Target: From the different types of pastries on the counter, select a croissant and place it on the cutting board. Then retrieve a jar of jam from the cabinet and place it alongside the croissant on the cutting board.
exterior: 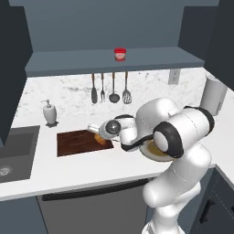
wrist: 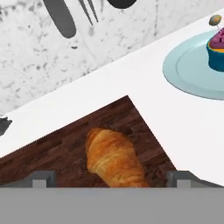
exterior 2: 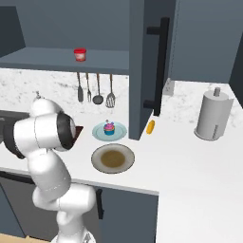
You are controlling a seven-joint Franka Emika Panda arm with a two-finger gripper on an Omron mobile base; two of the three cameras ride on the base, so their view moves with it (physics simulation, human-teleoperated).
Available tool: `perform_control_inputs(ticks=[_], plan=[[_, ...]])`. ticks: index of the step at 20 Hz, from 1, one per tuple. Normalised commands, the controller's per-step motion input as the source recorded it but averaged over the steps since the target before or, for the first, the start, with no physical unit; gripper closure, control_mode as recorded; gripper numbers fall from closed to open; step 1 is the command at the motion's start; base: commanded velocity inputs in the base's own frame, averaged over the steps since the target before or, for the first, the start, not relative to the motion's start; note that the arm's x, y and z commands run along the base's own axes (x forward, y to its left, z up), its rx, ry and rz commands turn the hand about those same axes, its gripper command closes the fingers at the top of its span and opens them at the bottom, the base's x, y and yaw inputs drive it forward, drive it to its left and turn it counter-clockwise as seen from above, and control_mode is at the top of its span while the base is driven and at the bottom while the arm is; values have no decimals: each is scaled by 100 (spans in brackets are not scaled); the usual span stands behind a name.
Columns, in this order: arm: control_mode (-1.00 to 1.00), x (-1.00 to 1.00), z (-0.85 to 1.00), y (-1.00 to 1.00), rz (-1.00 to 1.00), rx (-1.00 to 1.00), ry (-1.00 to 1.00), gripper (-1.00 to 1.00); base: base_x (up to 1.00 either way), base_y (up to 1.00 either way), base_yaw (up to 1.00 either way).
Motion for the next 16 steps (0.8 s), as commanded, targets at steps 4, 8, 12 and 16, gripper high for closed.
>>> perform_control_inputs(ticks=[4, 8, 12, 16], plan=[[-100, -43, 100, 0, 0, 0, -14, -100, 0, 0, 0], [-100, -30, 93, -2, 0, 4, 0, -100, 0, 0, 0], [-100, -14, 78, -1, -5, 0, -2, -100, 0, 0, 0], [-100, -11, 88, 0, 0, 0, 0, -100, 0, 0, 0]])
